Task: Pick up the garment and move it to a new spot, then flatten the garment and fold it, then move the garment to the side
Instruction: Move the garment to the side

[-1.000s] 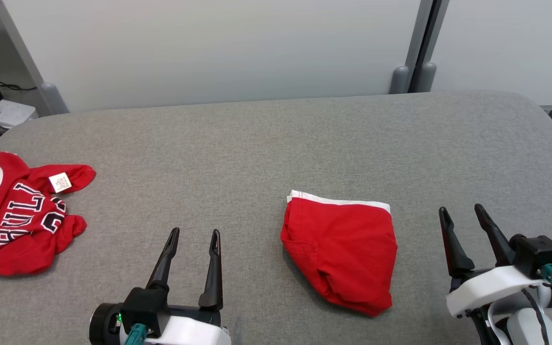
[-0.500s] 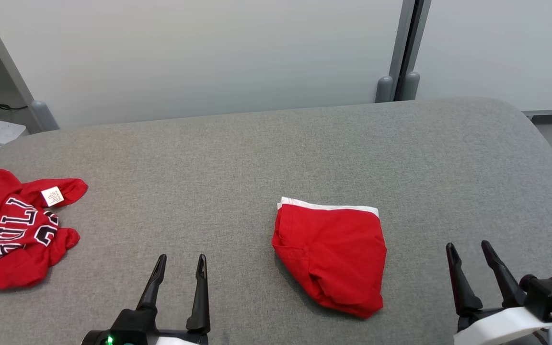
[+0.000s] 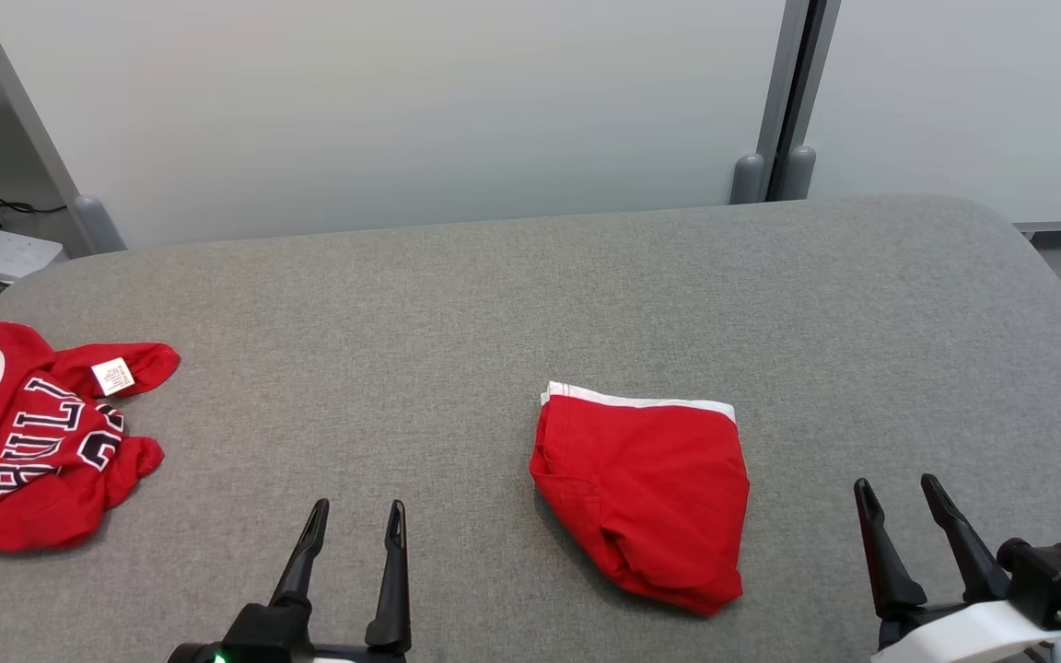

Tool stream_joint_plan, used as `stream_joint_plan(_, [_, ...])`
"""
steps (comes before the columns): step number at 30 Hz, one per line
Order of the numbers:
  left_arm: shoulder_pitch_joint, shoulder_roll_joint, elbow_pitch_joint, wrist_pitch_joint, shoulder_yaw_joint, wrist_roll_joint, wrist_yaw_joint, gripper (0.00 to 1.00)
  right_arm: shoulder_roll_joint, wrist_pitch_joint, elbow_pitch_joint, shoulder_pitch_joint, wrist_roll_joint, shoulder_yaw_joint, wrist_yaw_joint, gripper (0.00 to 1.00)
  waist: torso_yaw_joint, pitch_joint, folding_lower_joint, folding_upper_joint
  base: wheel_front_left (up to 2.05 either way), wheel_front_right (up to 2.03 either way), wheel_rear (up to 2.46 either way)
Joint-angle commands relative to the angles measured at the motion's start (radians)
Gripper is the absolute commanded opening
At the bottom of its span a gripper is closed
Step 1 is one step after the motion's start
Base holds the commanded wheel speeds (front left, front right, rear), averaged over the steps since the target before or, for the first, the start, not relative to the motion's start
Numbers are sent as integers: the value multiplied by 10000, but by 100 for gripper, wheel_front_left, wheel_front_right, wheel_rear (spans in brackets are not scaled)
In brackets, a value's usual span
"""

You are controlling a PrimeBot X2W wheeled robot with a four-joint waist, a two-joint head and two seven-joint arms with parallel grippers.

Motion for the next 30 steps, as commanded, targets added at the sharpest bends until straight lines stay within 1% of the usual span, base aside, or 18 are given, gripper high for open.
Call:
stream_joint_plan(1, [-281,8,-223,-59,326,114,-48,100,-130,-135,-290,-156,87,248,0,100,14,-13,0,0,0,0,0])
stream_joint_plan(11, [-348,8,-230,-59,341,149,-61,100,-167,-135,-123,-221,188,416,0,100,91,44,0,0,0,0,0])
stream_joint_plan(15, [-397,8,-217,-59,346,149,-55,100,-33,-135,211,-456,464,710,0,100,152,131,0,0,0,0,0])
stream_joint_plan(19, [-581,8,-180,-59,349,136,-52,100,53,-135,1147,-1058,1315,1448,0,100,337,243,0,0,0,0,0])
stream_joint_plan(20, [-694,8,-180,-59,317,150,-62,100,73,-135,1797,-1481,1831,1751,0,100,458,301,0,0,0,0,0])
stream_joint_plan(22, [-794,8,-184,-59,283,171,-79,100,25,-135,2448,-1953,2248,2014,0,100,602,372,0,0,0,0,0])
stream_joint_plan(30, [-1071,8,-342,-59,122,-22,62,100,-96,-132,4754,-3362,3774,2155,0,100,1379,759,0,0,0,0,0])
